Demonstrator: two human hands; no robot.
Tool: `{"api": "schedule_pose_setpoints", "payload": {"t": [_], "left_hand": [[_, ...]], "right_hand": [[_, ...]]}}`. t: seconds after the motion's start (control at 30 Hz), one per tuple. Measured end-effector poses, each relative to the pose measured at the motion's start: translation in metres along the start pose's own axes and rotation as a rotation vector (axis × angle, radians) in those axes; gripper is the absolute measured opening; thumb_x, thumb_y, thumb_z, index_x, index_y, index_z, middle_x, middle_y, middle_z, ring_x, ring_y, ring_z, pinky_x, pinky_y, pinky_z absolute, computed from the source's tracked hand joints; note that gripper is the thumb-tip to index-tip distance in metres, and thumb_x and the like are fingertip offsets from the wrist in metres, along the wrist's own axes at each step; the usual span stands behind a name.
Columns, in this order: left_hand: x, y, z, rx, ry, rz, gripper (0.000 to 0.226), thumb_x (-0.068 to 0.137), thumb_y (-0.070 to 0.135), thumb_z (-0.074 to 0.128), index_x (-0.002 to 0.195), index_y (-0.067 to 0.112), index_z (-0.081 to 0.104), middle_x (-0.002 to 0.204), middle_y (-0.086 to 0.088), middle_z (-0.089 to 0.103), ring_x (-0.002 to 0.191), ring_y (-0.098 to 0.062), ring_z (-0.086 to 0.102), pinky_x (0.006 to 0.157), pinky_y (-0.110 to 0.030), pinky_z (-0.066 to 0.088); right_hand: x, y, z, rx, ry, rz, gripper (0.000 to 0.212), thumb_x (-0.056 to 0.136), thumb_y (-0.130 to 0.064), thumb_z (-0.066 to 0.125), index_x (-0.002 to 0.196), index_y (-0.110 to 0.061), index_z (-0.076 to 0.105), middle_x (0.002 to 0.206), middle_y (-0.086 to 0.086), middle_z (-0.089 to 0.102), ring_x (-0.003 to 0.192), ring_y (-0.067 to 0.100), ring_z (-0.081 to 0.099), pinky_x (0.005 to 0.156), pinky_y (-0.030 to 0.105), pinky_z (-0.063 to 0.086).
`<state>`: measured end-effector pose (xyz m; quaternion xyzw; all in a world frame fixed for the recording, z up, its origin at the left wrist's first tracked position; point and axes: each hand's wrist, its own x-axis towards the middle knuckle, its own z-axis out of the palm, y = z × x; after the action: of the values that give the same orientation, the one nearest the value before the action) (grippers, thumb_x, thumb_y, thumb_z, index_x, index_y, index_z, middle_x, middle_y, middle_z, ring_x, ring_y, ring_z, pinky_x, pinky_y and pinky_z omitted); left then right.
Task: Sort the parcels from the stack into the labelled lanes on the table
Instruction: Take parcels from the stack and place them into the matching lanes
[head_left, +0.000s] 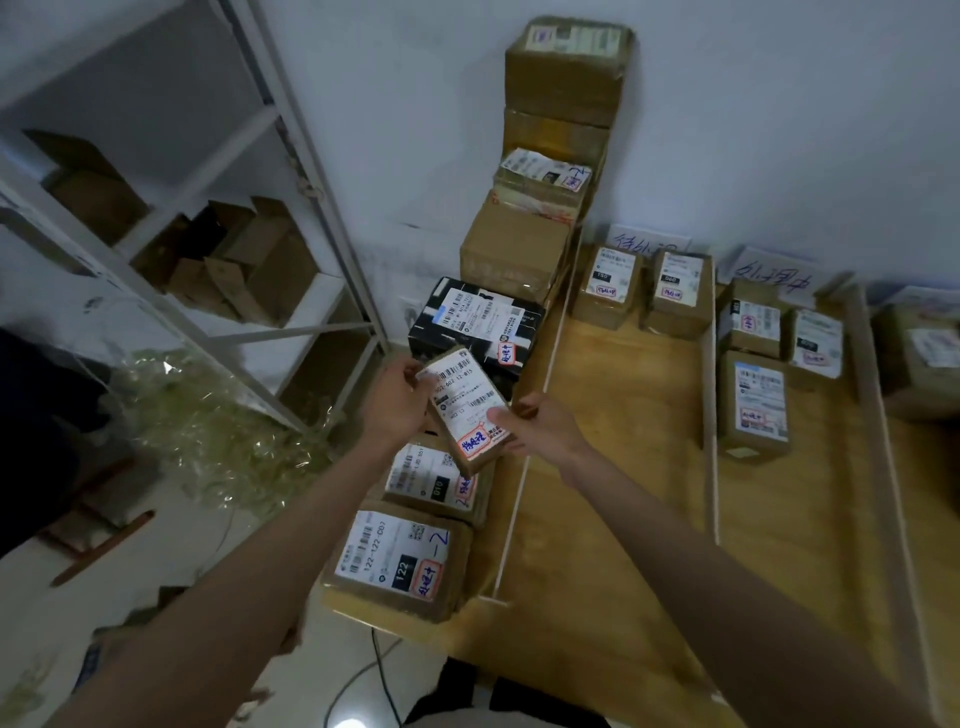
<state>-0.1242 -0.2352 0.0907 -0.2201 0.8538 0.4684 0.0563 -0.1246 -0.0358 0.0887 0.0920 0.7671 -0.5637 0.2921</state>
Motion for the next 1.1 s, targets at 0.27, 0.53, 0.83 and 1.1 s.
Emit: {"api": "schedule_pose_setpoints", "payload": {"t": [0.27,0.53,0.83,1.1], "left_hand": [[-0.049,0.021,-0.018,-0.105,-0.060,0.057,0.047,0.091,0.031,0.069,0.133,0.020,0.048,0.123,0.010,0.056,0.103,-0.009,0.056,0.069,-0.020,0.052],[-0.081,0.005,-0.016,-0.043,-0.195,0.108,0.031,0.088,0.035,0.071,0.112,0.015,0.068,0.109,-0.004,0.073,0.090,-0.015,0.071,0.071,-0.024,0.056],[-0.107,0.024,-0.019,-0.005,-0.266,0.202,0.023,0.092,0.029,0.068,0.112,0.016,0.067,0.112,-0.002,0.072,0.091,-0.015,0.069,0.059,-0.019,0.048],[-0.115,0.042,0.006,0.009,-0.362,0.263,0.022,0.089,0.027,0.072,0.108,0.018,0.064,0.116,-0.006,0.071,0.097,-0.018,0.070,0.087,-0.037,0.057]], "right_hand": [[-0.045,0.004,0.029,0.072,0.060,-0.018,0.042,0.096,-0.037,0.062,0.126,-0.008,0.062,0.122,0.010,0.069,0.078,0.017,0.072,0.070,0.019,0.058],[-0.091,0.003,0.047,0.025,0.096,-0.027,0.035,0.096,-0.039,0.061,0.119,-0.013,0.058,0.128,0.013,0.063,0.085,0.019,0.073,0.074,0.022,0.059],[-0.129,0.009,0.043,-0.019,0.228,-0.039,0.047,0.097,-0.042,0.058,0.120,-0.001,0.063,0.094,0.010,0.071,0.078,0.021,0.073,0.085,0.041,0.059],[-0.156,0.031,0.000,-0.300,0.547,-0.101,0.057,0.098,-0.054,0.045,0.132,-0.009,0.056,0.126,0.010,0.062,0.110,0.023,0.059,0.085,0.030,0.044]]}}
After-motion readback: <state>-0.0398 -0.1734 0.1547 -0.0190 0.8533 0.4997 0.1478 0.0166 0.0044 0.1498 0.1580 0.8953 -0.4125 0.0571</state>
